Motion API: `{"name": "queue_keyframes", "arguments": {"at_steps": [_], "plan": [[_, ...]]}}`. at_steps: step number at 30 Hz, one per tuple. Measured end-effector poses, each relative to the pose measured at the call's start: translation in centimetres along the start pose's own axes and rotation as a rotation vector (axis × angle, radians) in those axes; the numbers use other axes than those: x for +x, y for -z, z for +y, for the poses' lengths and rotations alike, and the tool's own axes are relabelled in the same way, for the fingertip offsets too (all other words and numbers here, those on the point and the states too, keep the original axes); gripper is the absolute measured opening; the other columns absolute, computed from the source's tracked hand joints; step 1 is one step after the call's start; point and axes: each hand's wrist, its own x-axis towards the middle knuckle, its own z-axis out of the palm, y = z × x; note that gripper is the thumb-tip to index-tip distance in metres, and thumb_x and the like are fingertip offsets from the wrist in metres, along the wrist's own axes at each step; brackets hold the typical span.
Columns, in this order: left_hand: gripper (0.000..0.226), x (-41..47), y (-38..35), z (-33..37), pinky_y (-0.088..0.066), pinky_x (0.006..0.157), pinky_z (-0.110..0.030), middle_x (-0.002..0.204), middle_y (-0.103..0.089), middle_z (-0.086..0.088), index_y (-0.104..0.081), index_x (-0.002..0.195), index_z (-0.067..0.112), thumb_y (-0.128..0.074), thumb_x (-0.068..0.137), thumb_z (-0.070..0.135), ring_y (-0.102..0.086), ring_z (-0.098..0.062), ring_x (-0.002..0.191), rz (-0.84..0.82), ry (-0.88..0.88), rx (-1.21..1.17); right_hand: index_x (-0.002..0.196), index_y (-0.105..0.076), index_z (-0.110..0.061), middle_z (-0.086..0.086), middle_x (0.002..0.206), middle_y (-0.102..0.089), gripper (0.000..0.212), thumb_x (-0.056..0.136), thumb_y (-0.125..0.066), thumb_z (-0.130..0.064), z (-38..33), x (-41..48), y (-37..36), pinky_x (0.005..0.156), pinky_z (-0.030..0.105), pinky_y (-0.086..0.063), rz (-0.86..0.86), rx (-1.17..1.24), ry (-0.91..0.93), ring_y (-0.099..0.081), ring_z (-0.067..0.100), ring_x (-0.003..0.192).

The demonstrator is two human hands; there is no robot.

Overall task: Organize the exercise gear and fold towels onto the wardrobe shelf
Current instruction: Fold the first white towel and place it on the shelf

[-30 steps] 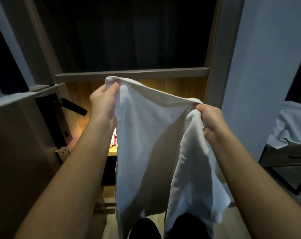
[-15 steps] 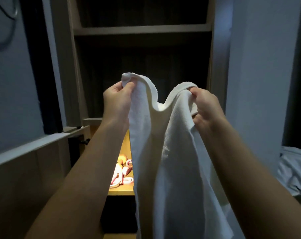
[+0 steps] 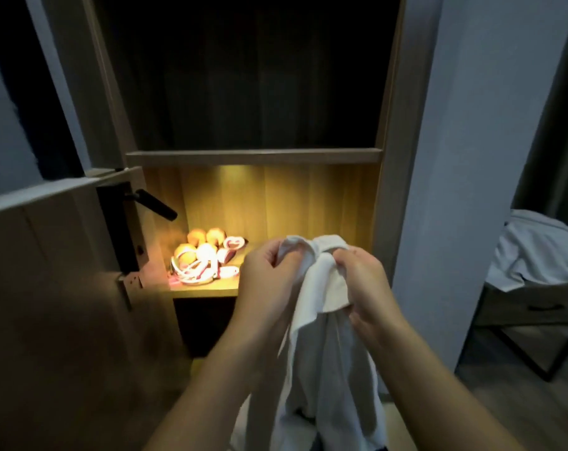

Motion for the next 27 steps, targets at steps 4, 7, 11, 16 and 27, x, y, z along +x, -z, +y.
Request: {"name": "queue_keyframes", "arguments": {"at_steps": [4,7,11,16,27], "plan": [[0.013,-2.3,-1.1,-5.6,-0.051,0.069,-0.026,0.081,-0.069,0.011,-0.070,0.088,0.030,-0.059,0.094,0.031,-0.064,-0.005,0.080,0.033,0.134,0.075,0.107,-0.066,-0.023,0.002,0.098,-0.071,0.022,0.091,-0.054,-0.015,5.7,-0.3,1.5,0.054,0.018,-0.050,0.012,-0.081,-0.051,-0.069,0.010,0.076],[0.014,-3.5,-1.5,-8.8,-0.056,0.070,-0.037,0.080,-0.069,0.008,-0.068,0.085,0.033,-0.058,0.095,0.033,-0.065,-0.008,0.077,0.071,0.232,0.091,0.122,-0.051,-0.052,-0.015,0.116,-0.062,0.050,0.089,-0.055,-0.015,8.4,-0.7,2.4,0.069,0.023,-0.057,-0.053,-0.080,-0.002,-0.066,0.007,0.097],[0.019,-4.4,-1.4,-11.8,-0.055,0.071,-0.044,0.079,-0.067,0.000,-0.065,0.083,0.028,-0.055,0.097,0.034,-0.066,-0.018,0.079,0.143,0.377,0.035,0.103,-0.069,-0.040,-0.011,0.109,-0.065,0.035,0.085,-0.051,-0.016,10.9,-0.8,3.8,0.068,0.023,-0.054,-0.145,-0.142,0.015,-0.064,0.017,0.100],[0.020,-4.7,-0.8,-14.0,-0.053,0.080,-0.057,0.085,-0.069,-0.009,-0.069,0.091,0.018,-0.054,0.098,0.029,-0.066,-0.032,0.087,0.180,0.501,-0.006,0.104,-0.074,-0.028,-0.006,0.101,-0.070,0.041,0.088,-0.045,-0.004,11.9,-0.3,6.1,0.067,0.023,-0.054,-0.418,-0.168,-0.103,-0.066,0.012,0.093],[0.019,-5.1,0.1,-12.7,-0.049,0.057,-0.010,0.080,-0.070,0.013,-0.070,0.092,0.031,-0.053,0.096,0.025,-0.065,-0.002,0.074,0.075,0.366,0.068,0.092,-0.068,-0.033,-0.025,0.121,-0.044,0.024,0.092,-0.046,-0.040,10.6,1.4,5.5,0.099,0.025,-0.032,-0.318,-0.954,0.494,-0.037,-0.001,0.120]]}}
